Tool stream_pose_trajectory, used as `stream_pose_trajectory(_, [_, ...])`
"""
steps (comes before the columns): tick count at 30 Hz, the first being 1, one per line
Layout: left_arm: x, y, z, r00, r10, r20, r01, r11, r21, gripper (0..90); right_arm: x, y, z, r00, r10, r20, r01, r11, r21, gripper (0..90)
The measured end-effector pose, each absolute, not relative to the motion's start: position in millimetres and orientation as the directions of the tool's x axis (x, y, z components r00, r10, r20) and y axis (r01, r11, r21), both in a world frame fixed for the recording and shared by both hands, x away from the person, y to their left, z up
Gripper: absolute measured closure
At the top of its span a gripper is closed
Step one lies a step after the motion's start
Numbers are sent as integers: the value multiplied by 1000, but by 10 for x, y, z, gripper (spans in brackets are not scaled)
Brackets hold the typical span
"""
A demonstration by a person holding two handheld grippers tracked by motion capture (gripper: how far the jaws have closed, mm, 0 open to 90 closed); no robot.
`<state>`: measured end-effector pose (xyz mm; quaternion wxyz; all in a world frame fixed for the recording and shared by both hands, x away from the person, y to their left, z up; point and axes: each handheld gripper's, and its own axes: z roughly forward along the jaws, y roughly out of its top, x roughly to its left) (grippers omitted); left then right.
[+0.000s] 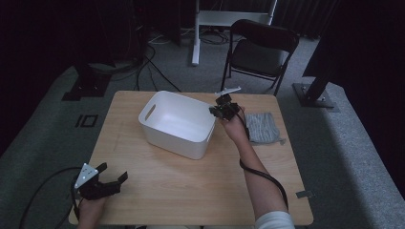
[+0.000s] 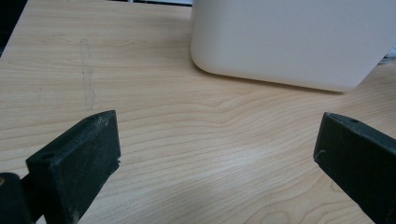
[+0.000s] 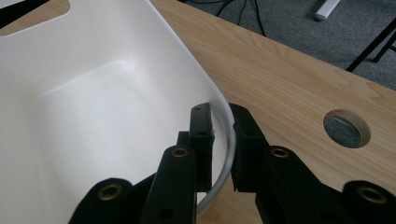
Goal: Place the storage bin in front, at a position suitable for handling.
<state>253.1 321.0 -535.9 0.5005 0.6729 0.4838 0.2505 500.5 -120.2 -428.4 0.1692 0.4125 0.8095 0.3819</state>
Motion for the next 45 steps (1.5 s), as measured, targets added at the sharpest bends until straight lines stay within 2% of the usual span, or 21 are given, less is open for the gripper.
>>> stream_pose_trajectory(45, [2522, 3177, -5356, 400, 906, -135, 400, -40, 916, 6, 4541, -1570, -4286, -646, 762, 45, 525, 401, 750, 814])
